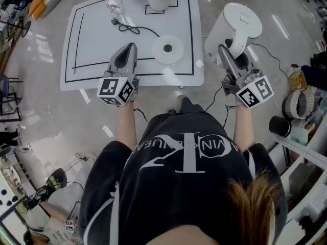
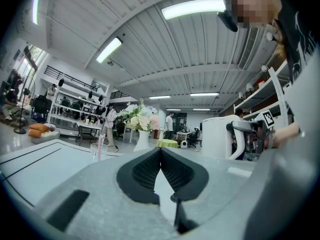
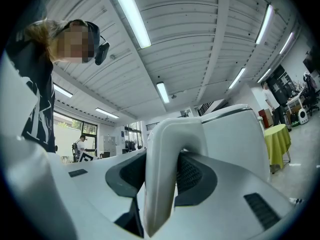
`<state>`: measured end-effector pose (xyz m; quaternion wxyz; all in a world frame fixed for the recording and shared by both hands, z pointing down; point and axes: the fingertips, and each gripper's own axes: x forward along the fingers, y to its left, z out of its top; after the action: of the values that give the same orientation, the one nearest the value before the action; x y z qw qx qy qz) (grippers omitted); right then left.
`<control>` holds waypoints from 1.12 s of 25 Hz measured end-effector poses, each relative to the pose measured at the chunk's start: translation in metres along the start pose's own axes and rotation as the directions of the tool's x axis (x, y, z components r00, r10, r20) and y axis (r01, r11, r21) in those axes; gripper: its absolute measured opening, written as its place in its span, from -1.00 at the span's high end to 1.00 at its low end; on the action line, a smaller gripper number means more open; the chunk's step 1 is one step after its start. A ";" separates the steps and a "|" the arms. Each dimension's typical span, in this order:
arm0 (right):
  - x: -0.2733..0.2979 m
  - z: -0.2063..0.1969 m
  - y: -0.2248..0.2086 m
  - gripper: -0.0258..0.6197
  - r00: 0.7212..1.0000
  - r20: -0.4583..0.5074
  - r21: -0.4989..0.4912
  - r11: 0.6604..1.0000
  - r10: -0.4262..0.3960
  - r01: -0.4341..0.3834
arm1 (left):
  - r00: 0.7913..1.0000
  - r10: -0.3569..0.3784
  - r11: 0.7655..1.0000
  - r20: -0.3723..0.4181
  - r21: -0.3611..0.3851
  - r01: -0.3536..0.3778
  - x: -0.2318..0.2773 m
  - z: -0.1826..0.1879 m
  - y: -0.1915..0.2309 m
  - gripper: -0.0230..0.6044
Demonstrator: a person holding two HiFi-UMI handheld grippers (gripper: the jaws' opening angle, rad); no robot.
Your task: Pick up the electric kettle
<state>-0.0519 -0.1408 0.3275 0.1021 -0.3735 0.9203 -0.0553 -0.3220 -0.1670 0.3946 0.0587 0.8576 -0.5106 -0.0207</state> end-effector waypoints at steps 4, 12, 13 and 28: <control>-0.001 -0.002 -0.003 0.49 1.000 0.002 -0.006 1.000 -0.015 0.015 | 1.000 -0.008 1.000 0.000 0.001 0.008 0.003 -0.002 0.001 0.90; -0.005 -0.001 -0.011 0.49 0.999 0.009 -0.009 0.999 -0.041 0.041 | 1.000 -0.003 1.000 0.001 0.005 0.003 0.004 -0.001 0.003 0.90; -0.005 -0.001 -0.012 0.49 0.999 0.010 -0.009 0.999 -0.042 0.043 | 1.000 -0.001 1.000 0.001 0.006 0.001 0.004 0.000 0.003 0.90; -0.007 -0.004 -0.016 0.49 0.998 0.006 -0.004 0.998 -0.056 0.056 | 1.000 0.009 1.000 0.004 0.009 -0.010 0.001 0.002 0.004 0.90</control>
<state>-0.0369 -0.1467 0.3351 0.1023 -0.3996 0.9093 -0.0550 -0.3246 -0.1699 0.3932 0.0541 0.8553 -0.5149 -0.0200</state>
